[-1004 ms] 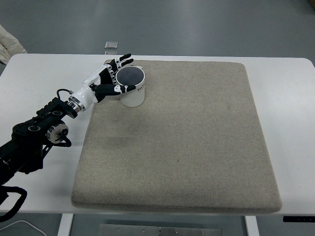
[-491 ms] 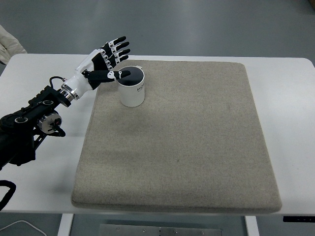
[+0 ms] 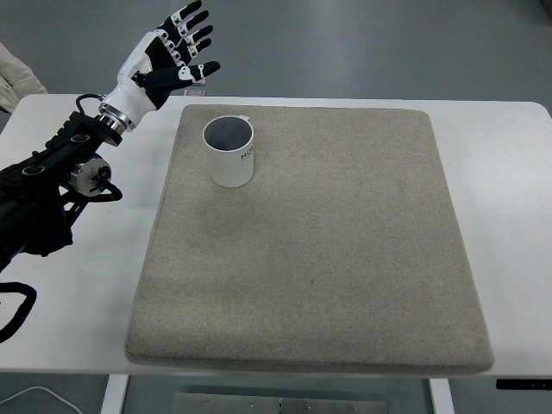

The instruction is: Flip white cup upright

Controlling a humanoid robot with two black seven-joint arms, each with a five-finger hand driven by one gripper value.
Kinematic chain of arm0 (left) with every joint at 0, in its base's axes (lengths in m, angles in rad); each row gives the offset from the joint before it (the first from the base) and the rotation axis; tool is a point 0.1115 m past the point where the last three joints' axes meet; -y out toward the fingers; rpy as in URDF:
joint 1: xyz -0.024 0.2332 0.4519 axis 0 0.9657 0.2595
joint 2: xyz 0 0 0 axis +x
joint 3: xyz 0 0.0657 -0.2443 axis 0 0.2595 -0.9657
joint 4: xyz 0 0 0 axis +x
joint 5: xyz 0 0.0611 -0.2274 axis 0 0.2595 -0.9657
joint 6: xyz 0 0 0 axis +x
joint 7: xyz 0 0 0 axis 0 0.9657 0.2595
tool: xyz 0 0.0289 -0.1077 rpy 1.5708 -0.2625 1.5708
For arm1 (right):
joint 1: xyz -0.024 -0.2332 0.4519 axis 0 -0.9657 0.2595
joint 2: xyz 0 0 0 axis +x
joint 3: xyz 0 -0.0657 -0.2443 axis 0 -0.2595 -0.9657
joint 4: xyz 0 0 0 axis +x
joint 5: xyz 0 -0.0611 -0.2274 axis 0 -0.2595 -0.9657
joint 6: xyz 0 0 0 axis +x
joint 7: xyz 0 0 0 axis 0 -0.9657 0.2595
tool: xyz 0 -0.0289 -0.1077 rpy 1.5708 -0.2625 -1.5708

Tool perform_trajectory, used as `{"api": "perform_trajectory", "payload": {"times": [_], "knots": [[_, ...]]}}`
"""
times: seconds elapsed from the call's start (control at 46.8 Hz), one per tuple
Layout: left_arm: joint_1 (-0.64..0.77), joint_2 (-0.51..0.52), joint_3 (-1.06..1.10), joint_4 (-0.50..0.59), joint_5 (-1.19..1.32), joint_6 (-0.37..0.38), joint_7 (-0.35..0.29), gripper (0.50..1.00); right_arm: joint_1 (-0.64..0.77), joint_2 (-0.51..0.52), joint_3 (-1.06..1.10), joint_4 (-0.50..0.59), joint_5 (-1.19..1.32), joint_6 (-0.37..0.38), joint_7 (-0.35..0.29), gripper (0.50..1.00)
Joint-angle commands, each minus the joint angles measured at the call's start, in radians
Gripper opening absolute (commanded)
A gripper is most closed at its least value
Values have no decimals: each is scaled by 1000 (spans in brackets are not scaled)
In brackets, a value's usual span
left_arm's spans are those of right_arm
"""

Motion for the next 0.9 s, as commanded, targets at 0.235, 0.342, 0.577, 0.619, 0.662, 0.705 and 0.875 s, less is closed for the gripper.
{"api": "perform_trajectory", "payload": {"times": [0.235,0.342,0.577,0.619,0.662,0.705,0.875], "knots": [[-21,-82,-1,0,-183,129,0,994,0,0,1,0,0,0,0,930],[-21,-104,-13,0,-196,169,0,994,0,0,1,0,0,0,0,930],[-30,-109,-12,31,-357,195,0,994,0,0,1,-1,1,0,0,930],[-36,-109,-12,49,-371,196,14,994,0,0,1,-1,1,0,0,930],[-42,-109,-13,68,-390,196,43,994,0,0,1,0,1,0,0,930],[-45,-109,-15,80,-414,196,75,994,0,0,0,0,1,0,0,930],[-53,-112,-15,128,-499,195,261,994,0,0,0,0,0,0,0,930]]}}
